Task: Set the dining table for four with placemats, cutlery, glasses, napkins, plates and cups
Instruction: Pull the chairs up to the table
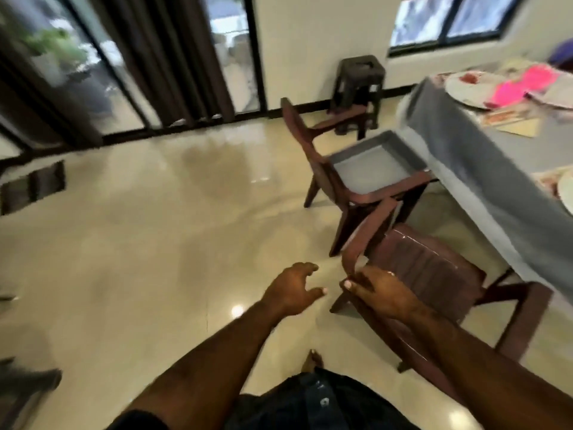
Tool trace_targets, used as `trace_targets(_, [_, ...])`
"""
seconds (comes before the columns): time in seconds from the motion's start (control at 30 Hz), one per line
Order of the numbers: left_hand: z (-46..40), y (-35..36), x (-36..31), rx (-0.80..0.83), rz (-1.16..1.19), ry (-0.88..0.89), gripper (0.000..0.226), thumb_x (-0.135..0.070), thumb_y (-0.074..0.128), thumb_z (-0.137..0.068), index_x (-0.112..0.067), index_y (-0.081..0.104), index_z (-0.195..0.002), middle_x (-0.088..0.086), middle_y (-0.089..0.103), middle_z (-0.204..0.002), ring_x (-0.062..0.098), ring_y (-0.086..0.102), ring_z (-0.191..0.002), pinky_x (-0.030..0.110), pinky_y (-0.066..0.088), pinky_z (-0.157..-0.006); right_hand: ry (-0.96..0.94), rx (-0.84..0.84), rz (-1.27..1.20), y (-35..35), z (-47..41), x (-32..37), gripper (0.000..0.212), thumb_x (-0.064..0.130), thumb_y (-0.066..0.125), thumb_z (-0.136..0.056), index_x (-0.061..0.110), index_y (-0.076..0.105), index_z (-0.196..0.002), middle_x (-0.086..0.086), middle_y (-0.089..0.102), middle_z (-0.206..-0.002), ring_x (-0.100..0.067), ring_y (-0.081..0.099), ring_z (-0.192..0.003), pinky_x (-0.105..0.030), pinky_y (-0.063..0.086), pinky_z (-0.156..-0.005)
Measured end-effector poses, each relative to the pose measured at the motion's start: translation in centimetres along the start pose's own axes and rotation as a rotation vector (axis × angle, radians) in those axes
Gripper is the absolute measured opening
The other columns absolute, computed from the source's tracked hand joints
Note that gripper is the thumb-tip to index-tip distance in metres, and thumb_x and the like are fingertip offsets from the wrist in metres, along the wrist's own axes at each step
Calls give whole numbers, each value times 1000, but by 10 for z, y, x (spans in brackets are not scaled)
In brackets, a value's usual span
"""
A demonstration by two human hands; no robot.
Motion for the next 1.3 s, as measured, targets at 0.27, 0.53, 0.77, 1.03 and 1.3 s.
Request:
trace_targets(0.27, [-64,53,-97,429,-550,641,65,-80,36,-92,-34,65,-129,-7,65,-133,19,56,-124,46,43,-105,418,-29,-277,36,94,-64,64,94,31,-87,48,72,-103,16,75,-109,-4,68,-100,-32,53,-96])
trace_targets(0.53, [-62,73,-118,798,-772,1138,57,-74,39,-99,-25,66,-105,4,70,-103,28,66,-92,40,54,-77,743,-101,-86,40,153,-49,87,100,21,-81,40,68,-124,14,71,-122,-15,65,-116,-35,47,-104])
trace_targets(0.77, [-69,24,-112,747,-1023,1435,42,-54,42,-108,-18,62,-117,10,70,-116,33,67,-104,41,51,-83,919,-272,-15,54,114,22,96,93,-2,-82,43,65,-128,8,69,-127,-20,60,-121,-45,33,-109])
trace_targets(1.03, [-121,-34,-84,751,-1016,1268,29,-35,59,-101,-21,58,-126,5,67,-122,25,63,-111,44,55,-96,814,-309,-84,59,80,61,58,71,44,-92,42,59,-139,12,67,-131,-17,59,-126,-38,42,-107])
trace_targets(1.3, [-131,-30,-85,800,-954,1226,52,-21,63,-99,-37,54,-147,-8,63,-142,16,59,-129,38,48,-111,784,-281,-67,63,103,45,55,55,61,-95,41,53,-147,14,60,-146,-16,53,-136,-35,39,-113])
Point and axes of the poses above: each hand's wrist, its own z-axis away from the middle knuckle, its own y-axis out of the palm, x = y × z, the point moved 7 cm from there along -z, towards the middle knuckle
